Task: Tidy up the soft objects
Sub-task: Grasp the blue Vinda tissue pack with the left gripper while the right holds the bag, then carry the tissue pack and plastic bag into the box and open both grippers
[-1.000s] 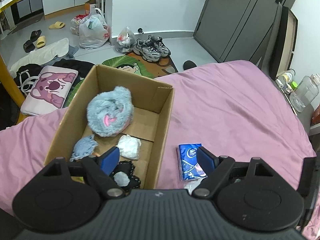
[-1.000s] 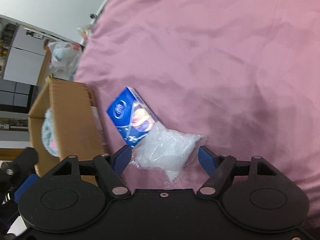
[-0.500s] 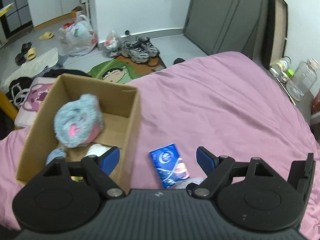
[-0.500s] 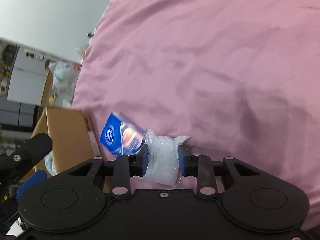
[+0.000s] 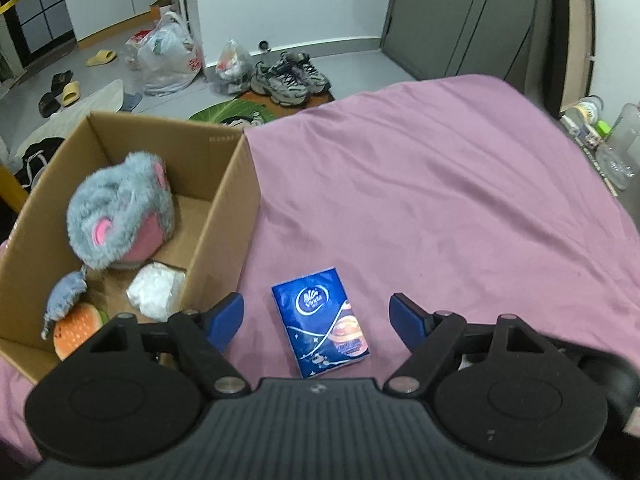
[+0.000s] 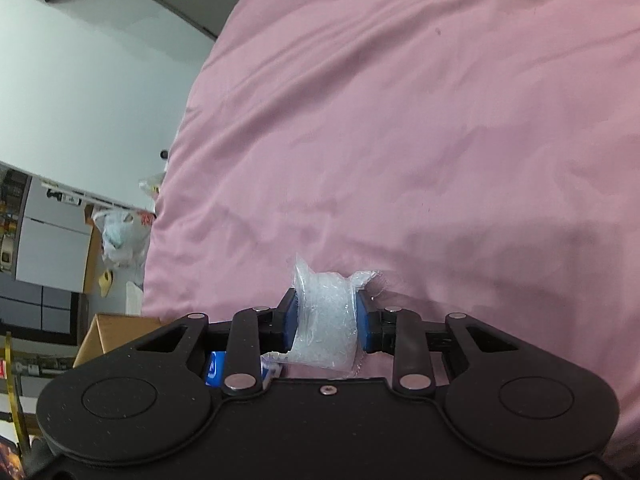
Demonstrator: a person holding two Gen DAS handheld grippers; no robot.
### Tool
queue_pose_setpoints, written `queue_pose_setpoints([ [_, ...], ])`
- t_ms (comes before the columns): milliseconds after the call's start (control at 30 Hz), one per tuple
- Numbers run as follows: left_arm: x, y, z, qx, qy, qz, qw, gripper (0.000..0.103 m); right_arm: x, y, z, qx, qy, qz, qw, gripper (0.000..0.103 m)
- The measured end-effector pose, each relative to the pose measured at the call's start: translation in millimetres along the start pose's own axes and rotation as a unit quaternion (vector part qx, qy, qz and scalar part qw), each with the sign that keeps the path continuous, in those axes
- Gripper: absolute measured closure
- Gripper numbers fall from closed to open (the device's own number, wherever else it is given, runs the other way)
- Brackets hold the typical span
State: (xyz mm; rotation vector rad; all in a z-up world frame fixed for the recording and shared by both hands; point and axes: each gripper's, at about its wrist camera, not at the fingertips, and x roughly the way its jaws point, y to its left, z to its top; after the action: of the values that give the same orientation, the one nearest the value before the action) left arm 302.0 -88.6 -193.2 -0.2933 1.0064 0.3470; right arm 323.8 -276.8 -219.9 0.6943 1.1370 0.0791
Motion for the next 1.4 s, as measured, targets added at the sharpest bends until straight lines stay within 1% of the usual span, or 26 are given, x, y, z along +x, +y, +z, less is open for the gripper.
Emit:
queue_pose_setpoints([
  [133, 15.8, -6.6, -11.1, -0.003, 0.011, 0.018, 0.9998, 0.025, -1.1, -0.4, 4.4, 0.006, -0.017, 0.002, 1.000, 0.074],
  [200, 19.3, -13.4, -16.1, 0.008, -0.001, 0.038, 0.9993, 0.025, -2.2, 0.6, 4.8, 0.004, -0.019, 0.004, 1.000, 0.074],
  [267, 25.4, -15.4, -18.1, -0.003, 0.006, 0.032, 0.9995, 0.025, -3.3, 0.6, 5.8, 0.005, -0.019, 0.009, 1.000, 0.074],
  [300, 29.3, -15.6, -19.1, -0.011, 0.012, 0.036, 0.9992, 0.025, -4.7, -0.5, 6.3, 0.007, -0.020, 0.010, 1.000, 0.074],
  [400, 38.2, -21.5, -22.8, -0.005, 0.011, 0.055, 0.9984, 0.025, -7.4, -2.2, 7.9, 0.009, -0.029, 0.009, 1.000, 0.074],
  [500, 50.5, -19.7, -25.9, -0.022, 0.030, 0.056, 0.9978, 0.026, -5.7, -3.2, 8.4, 0.008, -0.028, 0.008, 1.000, 0.074],
  [567, 56.2, -18.4, -27.8, -0.031, 0.037, 0.058, 0.9971, 0.031, -3.3, -2.5, 8.7, 0.006, -0.025, 0.009, 1.000, 0.074],
  [600, 57.0, -17.8, -28.7, -0.032, 0.035, 0.060, 0.9971, 0.035, -3.7, -2.7, 8.8, 0.006, -0.024, 0.010, 1.000, 0.074],
  [633, 56.2, -17.4, -29.3, -0.032, 0.031, 0.059, 0.9973, 0.046, -4.9, -3.5, 9.2, 0.007, -0.024, 0.013, 1.000, 0.074],
  [667, 54.6, -18.8, -29.2, -0.029, 0.028, 0.057, 0.9976, 0.051, -4.8, -4.5, 10.0, 0.009, -0.026, 0.016, 1.000, 0.074],
  [733, 50.1, -19.7, -29.1, -0.025, 0.017, 0.050, 0.9983, 0.052, -6.3, -8.5, 10.8, 0.014, -0.032, 0.012, 0.999, 0.074],
  [833, 34.6, -20.9, -29.3, -0.008, 0.000, 0.034, 0.9994, 0.052, -9.6, -9.3, 9.3, 0.011, -0.035, 0.011, 0.999, 0.074],
  [900, 23.3, -17.7, -27.6, -0.006, -0.006, 0.027, 0.9996, 0.052, -13.1, -6.7, 7.9, 0.005, -0.038, 0.008, 0.999, 0.074],
  [1067, -4.3, -7.1, -17.6, -0.011, -0.011, 0.003, 0.9999, 0.052, -21.6, 2.8, 3.4, -0.008, -0.042, 0.020, 0.999, 0.074],
  [1167, -21.5, 7.5, -10.8, -0.022, -0.017, -0.028, 0.9992, 0.052, -25.2, 9.7, 0.9, -0.015, -0.042, 0.017, 0.999, 0.074],
  [1267, -39.8, 17.4, -4.7, -0.019, -0.035, -0.034, 0.9986, 0.052, -29.9, 16.7, -2.1, -0.016, -0.036, 0.028, 0.999, 0.074],
  [1333, -51.2, 26.6, -0.3, -0.023, -0.038, -0.045, 0.9980, 0.052, -34.0, 23.0, -4.9, -0.022, -0.036, 0.033, 0.999, 0.074],
  [1400, -61.2, 36.4, 3.9, -0.027, -0.046, -0.045, 0.9976, 0.052, -35.8, 26.5, -6.5, -0.010, -0.017, 0.055, 0.998, 0.074],
])
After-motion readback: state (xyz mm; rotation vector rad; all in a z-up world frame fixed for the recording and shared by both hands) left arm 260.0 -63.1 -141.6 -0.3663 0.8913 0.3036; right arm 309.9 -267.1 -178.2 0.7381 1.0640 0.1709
